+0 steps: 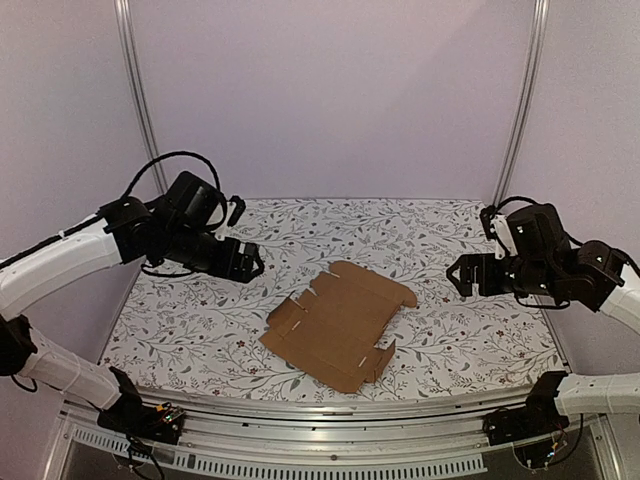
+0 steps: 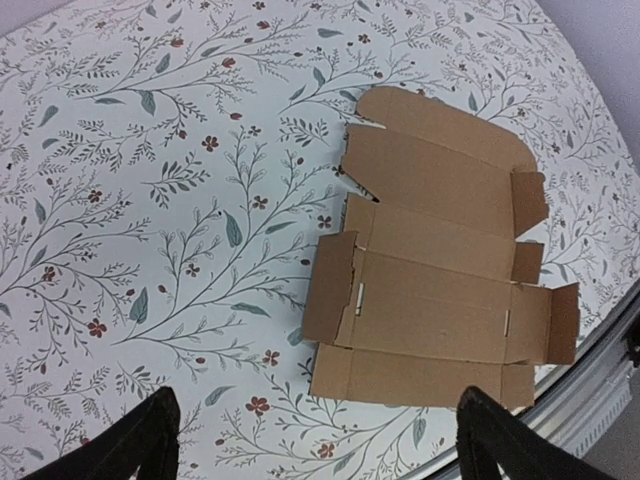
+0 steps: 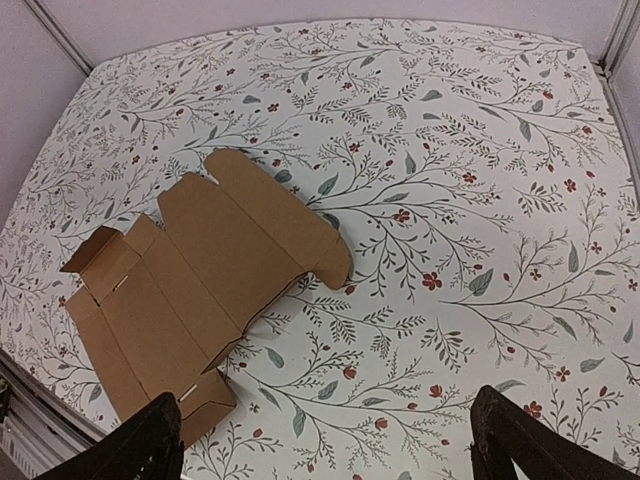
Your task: Fold the paper box
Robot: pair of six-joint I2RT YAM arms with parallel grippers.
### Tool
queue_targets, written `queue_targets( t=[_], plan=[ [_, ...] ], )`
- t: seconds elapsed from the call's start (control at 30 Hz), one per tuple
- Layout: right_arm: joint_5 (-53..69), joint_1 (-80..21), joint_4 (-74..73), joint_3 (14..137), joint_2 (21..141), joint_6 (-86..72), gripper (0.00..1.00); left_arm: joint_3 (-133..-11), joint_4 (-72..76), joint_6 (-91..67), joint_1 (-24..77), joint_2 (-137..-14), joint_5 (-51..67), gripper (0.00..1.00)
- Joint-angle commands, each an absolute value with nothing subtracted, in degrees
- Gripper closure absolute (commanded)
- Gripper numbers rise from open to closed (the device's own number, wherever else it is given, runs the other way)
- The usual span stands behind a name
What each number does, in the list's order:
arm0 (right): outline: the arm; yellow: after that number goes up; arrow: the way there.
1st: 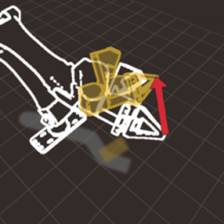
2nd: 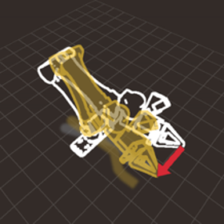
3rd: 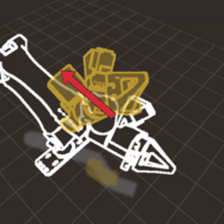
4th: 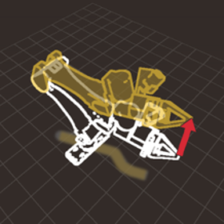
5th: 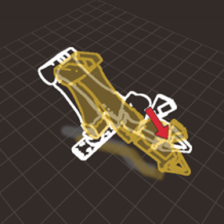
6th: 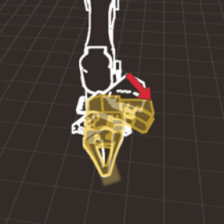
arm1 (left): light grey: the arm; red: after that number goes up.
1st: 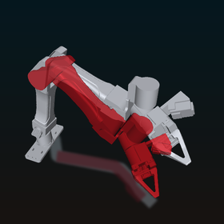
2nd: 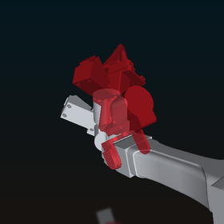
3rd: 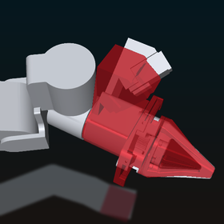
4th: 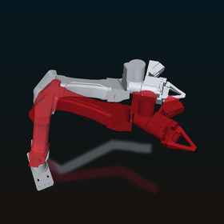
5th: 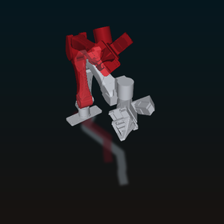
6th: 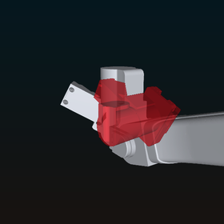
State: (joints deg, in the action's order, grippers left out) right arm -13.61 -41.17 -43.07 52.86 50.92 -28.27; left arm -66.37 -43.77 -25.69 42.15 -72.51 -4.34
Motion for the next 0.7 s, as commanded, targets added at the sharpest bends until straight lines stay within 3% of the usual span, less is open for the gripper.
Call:
queue_targets(
  t=[0.0, 0.67],
  plan=[
    [-16.5, -42.6, -46.4, 52.4, 51.6, -31.2, 0.01, -71.6, -51.2, -27.5, 47.0, -77.8, -11.2, 0.07],
    [-12.4, -44.5, -44.1, 47.3, 54.6, -33.9, 0.01, -83.0, -50.0, -26.4, 51.1, -104.6, -9.3, 0.36]
  ],
)
